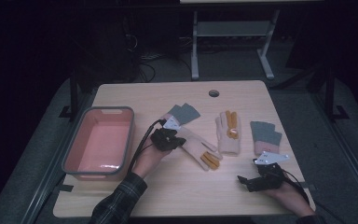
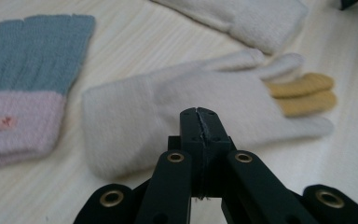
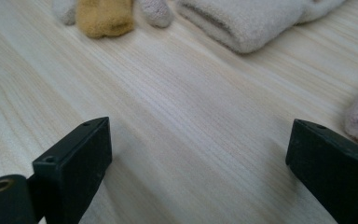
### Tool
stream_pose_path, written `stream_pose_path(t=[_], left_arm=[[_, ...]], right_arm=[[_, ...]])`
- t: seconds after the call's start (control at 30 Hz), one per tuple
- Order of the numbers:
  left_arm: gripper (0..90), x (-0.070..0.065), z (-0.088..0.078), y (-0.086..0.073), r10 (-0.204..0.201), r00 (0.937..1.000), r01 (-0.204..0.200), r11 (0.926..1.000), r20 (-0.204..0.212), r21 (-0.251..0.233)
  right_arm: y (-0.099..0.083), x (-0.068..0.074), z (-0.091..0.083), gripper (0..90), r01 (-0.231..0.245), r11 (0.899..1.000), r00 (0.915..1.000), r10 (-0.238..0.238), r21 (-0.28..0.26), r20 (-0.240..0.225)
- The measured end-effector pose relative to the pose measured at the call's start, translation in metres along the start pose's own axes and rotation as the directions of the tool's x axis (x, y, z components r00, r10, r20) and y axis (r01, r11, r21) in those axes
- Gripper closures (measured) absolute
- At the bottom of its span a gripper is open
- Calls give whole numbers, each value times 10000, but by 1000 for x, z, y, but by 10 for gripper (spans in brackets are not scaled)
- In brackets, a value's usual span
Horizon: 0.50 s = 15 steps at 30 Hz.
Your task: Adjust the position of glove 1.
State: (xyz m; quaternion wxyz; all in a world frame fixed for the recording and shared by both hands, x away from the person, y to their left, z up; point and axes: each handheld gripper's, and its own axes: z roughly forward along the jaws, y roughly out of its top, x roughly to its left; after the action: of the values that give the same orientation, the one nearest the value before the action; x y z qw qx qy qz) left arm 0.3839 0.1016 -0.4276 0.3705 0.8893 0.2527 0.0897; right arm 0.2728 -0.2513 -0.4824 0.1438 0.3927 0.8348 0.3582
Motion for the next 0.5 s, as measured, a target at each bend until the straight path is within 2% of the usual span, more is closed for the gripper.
stream_pose_path(t=[0.5], left_arm=[[894,25,37,29,194,9994,-190,9997,-273,176]], right_arm=[[0,0,0,67,-13,10000,10000,13,4,-10]])
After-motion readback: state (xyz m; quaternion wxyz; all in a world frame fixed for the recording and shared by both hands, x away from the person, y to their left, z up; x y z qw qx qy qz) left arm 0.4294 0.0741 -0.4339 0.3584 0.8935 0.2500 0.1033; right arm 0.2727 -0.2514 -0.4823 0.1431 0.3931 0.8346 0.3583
